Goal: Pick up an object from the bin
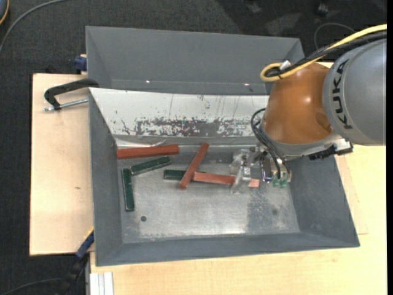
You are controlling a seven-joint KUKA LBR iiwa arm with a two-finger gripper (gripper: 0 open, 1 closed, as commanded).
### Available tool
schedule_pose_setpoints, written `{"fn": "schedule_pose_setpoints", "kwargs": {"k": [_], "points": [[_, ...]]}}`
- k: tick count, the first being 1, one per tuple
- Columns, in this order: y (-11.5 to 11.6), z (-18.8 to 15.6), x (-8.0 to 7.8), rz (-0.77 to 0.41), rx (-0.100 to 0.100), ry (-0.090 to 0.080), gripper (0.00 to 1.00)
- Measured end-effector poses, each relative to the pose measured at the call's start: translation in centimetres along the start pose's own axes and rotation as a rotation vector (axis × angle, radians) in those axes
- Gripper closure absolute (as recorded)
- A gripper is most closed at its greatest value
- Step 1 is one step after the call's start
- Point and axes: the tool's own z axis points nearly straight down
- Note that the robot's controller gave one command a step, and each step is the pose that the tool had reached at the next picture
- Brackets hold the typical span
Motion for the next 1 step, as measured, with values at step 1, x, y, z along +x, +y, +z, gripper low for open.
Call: {"fn": "schedule_pose_setpoints", "kwargs": {"k": [1], "points": [[0.09, -2.91, -0.23, -0.001, 0.000, 0.003, 1.00]]}}
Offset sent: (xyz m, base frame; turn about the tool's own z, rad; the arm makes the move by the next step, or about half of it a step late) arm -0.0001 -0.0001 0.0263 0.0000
